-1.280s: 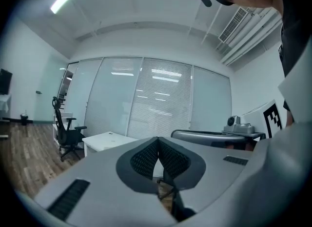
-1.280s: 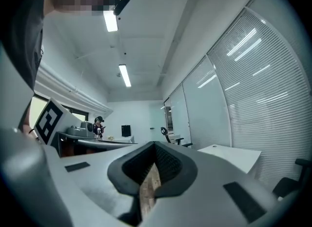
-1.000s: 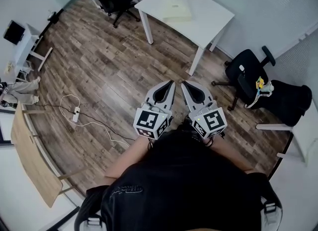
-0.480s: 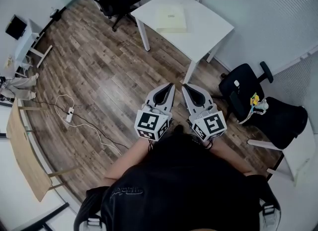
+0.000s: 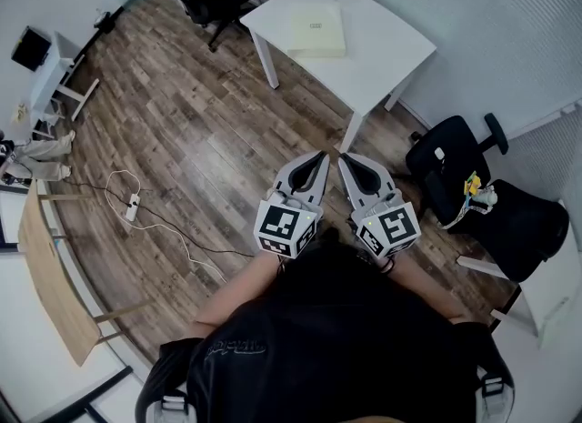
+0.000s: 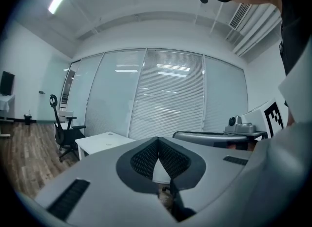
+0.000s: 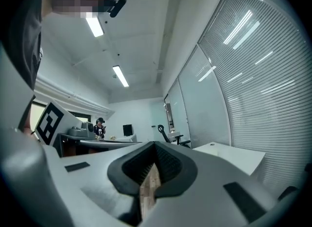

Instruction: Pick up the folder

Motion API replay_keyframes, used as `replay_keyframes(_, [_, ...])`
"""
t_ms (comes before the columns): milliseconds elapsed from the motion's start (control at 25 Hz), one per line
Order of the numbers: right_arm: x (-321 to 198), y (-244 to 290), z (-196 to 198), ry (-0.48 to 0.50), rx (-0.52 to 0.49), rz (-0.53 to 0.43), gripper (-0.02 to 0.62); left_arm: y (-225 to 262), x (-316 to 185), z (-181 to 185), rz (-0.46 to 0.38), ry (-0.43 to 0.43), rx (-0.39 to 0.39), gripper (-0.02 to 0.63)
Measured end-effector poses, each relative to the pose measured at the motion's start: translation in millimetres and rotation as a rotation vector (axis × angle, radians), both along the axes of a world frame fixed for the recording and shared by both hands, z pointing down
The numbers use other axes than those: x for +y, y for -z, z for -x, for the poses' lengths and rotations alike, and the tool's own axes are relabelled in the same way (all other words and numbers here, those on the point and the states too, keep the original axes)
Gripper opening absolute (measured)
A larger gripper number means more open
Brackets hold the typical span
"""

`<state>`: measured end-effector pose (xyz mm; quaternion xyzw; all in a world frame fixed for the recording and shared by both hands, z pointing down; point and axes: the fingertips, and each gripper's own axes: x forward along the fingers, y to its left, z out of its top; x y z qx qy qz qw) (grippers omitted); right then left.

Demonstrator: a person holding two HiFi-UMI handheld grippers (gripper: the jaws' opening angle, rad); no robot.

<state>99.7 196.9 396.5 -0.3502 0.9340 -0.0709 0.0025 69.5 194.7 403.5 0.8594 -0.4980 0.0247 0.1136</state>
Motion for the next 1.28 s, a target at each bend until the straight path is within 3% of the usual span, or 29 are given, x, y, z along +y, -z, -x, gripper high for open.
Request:
replay_keyframes(480, [-68, -17, 28, -0.024, 0.021, 0.046, 0.020, -16, -71, 30, 0.043, -0.022, 0.027, 0.014])
replay_keyframes(920, [-166, -1, 109, -0.047, 0.028, 0.030, 0.020, 3, -167, 107, 0.011, -0.058, 0.043, 0.014])
replay_keyframes(1280, [-206, 2, 164, -0.059, 0.039, 0.014, 0.021, 3, -210, 162, -0.001, -0.072, 0.043, 0.014])
